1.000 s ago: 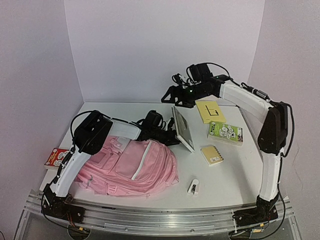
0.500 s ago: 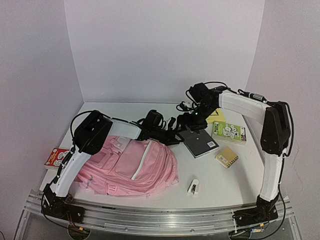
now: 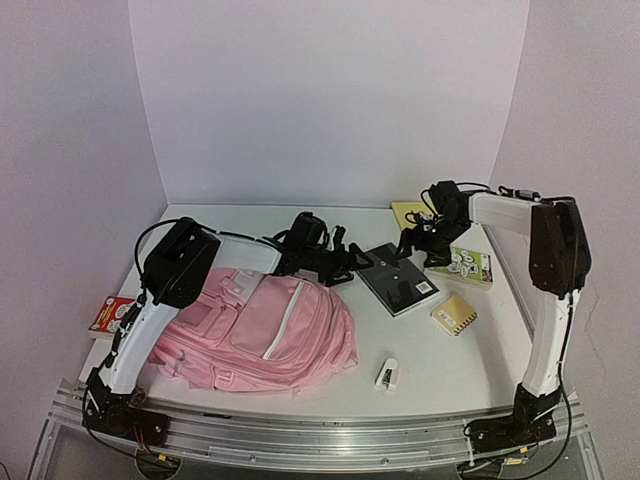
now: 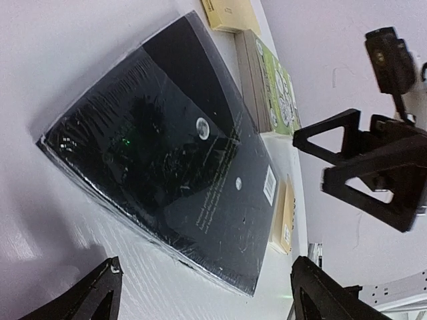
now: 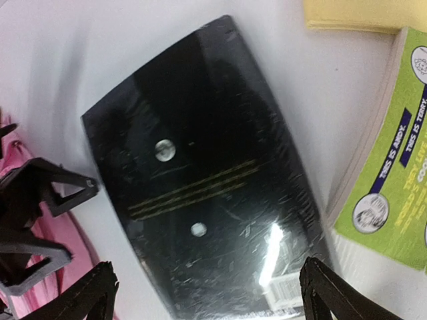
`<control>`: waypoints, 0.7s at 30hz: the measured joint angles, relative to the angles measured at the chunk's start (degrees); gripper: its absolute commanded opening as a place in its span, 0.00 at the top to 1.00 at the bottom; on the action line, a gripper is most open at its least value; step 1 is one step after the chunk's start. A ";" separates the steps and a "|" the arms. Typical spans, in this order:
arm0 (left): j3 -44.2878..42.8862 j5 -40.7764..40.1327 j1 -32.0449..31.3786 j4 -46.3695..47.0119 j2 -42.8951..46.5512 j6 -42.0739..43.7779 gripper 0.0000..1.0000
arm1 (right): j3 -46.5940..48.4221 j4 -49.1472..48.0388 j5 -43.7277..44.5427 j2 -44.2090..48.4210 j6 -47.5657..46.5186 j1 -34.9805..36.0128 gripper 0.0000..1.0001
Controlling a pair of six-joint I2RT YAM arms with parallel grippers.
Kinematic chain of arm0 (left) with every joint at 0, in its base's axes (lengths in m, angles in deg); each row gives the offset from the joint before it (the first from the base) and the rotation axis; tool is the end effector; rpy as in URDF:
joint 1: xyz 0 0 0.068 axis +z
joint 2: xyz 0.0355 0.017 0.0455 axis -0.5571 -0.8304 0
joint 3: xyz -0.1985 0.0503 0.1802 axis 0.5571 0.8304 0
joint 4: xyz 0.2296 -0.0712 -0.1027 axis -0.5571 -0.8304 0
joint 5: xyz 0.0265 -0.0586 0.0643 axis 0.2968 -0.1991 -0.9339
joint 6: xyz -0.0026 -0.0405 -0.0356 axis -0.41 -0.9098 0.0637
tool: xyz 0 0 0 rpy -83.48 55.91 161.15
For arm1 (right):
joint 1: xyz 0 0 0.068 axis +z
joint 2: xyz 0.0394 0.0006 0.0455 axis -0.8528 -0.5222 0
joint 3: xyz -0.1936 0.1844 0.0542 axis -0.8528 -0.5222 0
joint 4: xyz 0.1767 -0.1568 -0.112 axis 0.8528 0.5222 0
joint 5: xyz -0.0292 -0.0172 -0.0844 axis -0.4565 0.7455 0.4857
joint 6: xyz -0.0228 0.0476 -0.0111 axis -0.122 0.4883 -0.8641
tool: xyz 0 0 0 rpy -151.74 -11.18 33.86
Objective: Pack the student bag
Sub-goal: Pick up the book from the center of the board.
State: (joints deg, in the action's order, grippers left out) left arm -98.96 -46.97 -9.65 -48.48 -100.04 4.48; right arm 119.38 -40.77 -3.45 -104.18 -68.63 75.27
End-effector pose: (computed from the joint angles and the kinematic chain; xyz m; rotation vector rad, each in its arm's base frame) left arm 0.3861 -0.3932 0.1151 0.2759 2.3788 -1.4953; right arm 0.4121 0.1319 0.2048 -0.1359 2.7067 0.4490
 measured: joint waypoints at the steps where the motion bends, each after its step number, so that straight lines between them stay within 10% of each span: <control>1: -1.41 -0.71 0.00 -1.19 -0.36 -0.31 0.17 | 0.36 -0.43 -0.07 -1.45 -0.23 -1.01 0.08; 21: -16.30 -7.03 -0.87 -10.69 -8.45 -2.37 0.47 | -9.81 -2.64 -2.31 -1.59 -1.67 -3.69 0.16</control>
State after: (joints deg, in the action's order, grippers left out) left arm -115.26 -53.99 -10.52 -59.17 -108.49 2.11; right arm 109.56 -43.41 -5.76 -105.77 -70.30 71.58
